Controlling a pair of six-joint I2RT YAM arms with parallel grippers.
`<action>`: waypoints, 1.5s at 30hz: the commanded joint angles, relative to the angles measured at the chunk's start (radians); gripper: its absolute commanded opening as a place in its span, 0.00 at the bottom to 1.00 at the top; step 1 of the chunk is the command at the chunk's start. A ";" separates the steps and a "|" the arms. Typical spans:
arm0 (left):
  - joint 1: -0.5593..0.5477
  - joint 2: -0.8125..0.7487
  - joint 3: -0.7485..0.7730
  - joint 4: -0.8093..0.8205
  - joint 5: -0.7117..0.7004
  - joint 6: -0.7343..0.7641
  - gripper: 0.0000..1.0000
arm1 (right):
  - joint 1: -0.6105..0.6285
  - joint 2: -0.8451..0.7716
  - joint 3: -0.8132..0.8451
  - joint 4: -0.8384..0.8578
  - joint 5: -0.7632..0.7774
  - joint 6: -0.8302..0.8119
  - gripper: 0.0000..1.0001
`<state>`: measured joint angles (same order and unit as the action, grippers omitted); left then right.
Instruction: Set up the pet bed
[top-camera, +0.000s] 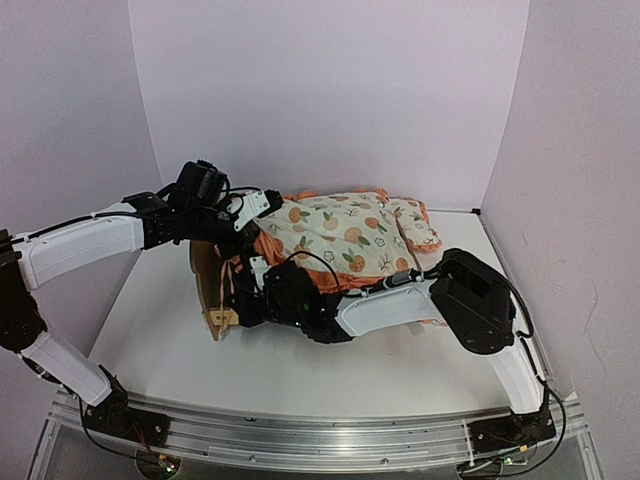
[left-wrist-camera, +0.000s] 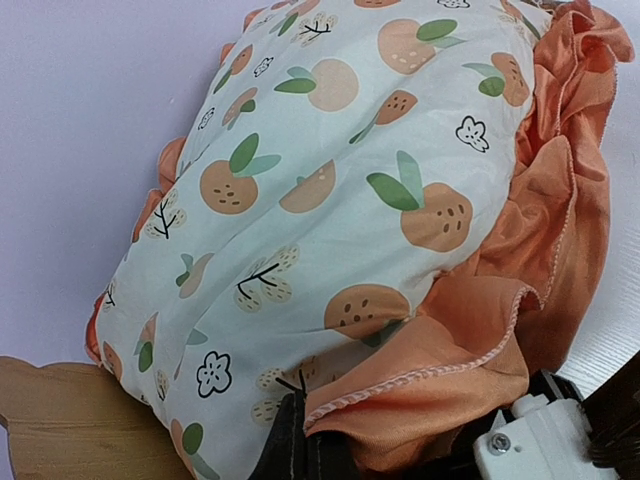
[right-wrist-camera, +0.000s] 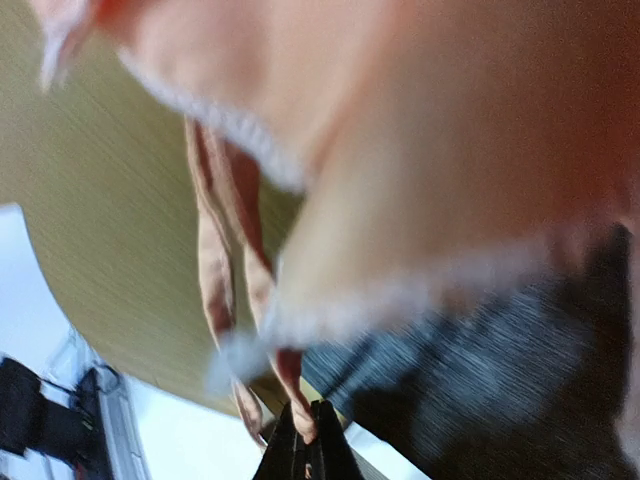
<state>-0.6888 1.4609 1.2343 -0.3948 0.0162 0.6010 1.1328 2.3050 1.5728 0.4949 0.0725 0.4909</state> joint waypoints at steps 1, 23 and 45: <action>-0.005 -0.020 -0.011 0.018 0.013 -0.007 0.00 | -0.007 -0.124 -0.014 -0.055 0.045 -0.145 0.00; -0.005 -0.019 0.007 0.013 0.011 -0.021 0.00 | -0.033 -0.139 0.129 -0.058 0.059 -0.588 0.00; -0.005 -0.011 0.011 0.016 0.010 -0.018 0.00 | -0.046 -0.121 0.205 -0.079 0.016 -0.696 0.00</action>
<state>-0.6701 1.4334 1.2312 -0.3565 -0.0280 0.5926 1.0694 2.2105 1.6608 0.2584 0.1466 -0.1407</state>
